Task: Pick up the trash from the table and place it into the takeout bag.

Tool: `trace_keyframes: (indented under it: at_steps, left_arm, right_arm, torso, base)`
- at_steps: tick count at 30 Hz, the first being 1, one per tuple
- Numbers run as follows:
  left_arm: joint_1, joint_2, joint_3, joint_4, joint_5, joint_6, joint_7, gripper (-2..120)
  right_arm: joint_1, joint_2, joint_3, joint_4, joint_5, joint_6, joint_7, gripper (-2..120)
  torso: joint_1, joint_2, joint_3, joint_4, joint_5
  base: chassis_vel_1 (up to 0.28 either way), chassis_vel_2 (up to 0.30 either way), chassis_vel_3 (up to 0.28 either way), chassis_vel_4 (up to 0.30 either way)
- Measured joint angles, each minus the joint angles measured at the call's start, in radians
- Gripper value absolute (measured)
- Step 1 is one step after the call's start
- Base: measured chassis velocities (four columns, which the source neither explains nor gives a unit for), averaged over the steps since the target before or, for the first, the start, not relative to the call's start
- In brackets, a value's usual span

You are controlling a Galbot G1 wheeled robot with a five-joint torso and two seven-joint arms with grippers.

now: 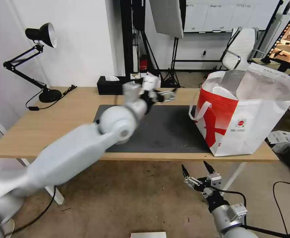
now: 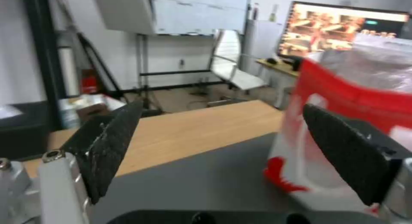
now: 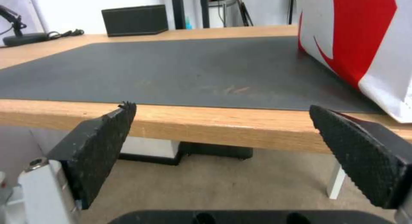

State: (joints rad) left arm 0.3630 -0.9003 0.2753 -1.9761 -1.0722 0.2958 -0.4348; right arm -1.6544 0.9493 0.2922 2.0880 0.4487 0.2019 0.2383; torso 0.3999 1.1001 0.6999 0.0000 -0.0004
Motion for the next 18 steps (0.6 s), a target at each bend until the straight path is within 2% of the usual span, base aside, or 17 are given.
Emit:
trace_keyframes:
  at_steps: [1,2,5,6,9,10,11,13,14,15,17,18]
  left_arm:
    - [0.072,0.023,-0.05,-0.026,0.026,-0.008,0.015,100]
    - [0.072,0.023,-0.05,-0.026,0.026,-0.008,0.015,100]
    - [0.317,0.043,-0.232,-0.108,0.114,-0.031,0.044,100]
    - [0.317,0.043,-0.232,-0.108,0.114,-0.031,0.044,100]
    - [0.498,0.052,-0.352,-0.171,0.216,-0.074,0.059,100]
    - [0.498,0.052,-0.352,-0.171,0.216,-0.074,0.059,100]
    - [0.558,0.051,-0.39,-0.19,0.262,-0.094,0.062,100]
    - [0.667,0.033,-0.467,-0.214,0.371,-0.128,0.071,100]
    - [0.667,0.033,-0.467,-0.214,0.371,-0.128,0.071,100]
    - [0.709,0.018,-0.5,-0.221,0.415,-0.141,0.08,100]
    - [0.858,-0.034,-0.595,-0.235,0.544,-0.2,0.112,100]
    - [0.858,-0.034,-0.595,-0.235,0.544,-0.2,0.112,100]
  right_arm:
    - [0.0,0.0,0.0,0.0,0.0,0.0,0.0,100]
    - [0.0,0.0,0.0,0.0,0.0,0.0,0.0,100]
    - [0.0,0.0,0.0,0.0,0.0,0.0,0.0,100]
    - [0.0,0.0,0.0,0.0,0.0,0.0,0.0,100]
    - [0.0,0.0,0.0,0.0,0.0,0.0,0.0,100]
    - [0.0,0.0,0.0,0.0,0.0,0.0,0.0,100]
    - [0.0,0.0,0.0,0.0,0.0,0.0,0.0,100]
    - [0.0,0.0,0.0,0.0,0.0,0.0,0.0,100]
    - [0.0,0.0,0.0,0.0,0.0,0.0,0.0,100]
    - [0.0,0.0,0.0,0.0,0.0,0.0,0.0,100]
    - [0.0,0.0,0.0,0.0,0.0,0.0,0.0,100]
    - [0.0,0.0,0.0,0.0,0.0,0.0,0.0,100]
  torso:
    - [0.0,0.0,0.0,0.0001,0.0001]
    - [0.0,0.0,0.0,0.0001,0.0001]
    - [0.0,0.0,0.0,0.0001,-0.0001]
    - [0.0,0.0,0.0,0.0001,-0.0001]
    - [0.0,0.0,0.0,0.0,0.0004]
    - [0.0,0.0,0.0,0.0,0.0004]
    - [0.0,0.0,0.0,0.0,0.0003]
    - [0.0,0.0,0.0,-0.0001,0.0004]
    - [0.0,0.0,0.0,-0.0001,0.0004]
    - [0.0,0.0,0.0,-0.0002,0.0006]
    - [0.0,0.0,0.0,-0.0002,0.0002]
    - [0.0,0.0,0.0,-0.0002,0.0002]
  base:
    - [0.0,0.0,0.0,0.0]
    - [0.0,0.0,0.0,0.0]
    - [0.0,0.0,0.0,0.0]
    - [0.0,0.0,0.0,0.0]
    - [0.0,0.0,0.0,0.0]
    - [0.0,0.0,0.0,0.0]
    - [0.0,0.0,0.0,0.0]
    - [0.0,0.0,0.0,0.0]
    - [0.0,0.0,0.0,0.0]
    - [0.0,0.0,0.0,0.0]
    - [0.0,0.0,0.0,0.0]
    - [0.0,0.0,0.0,0.0]
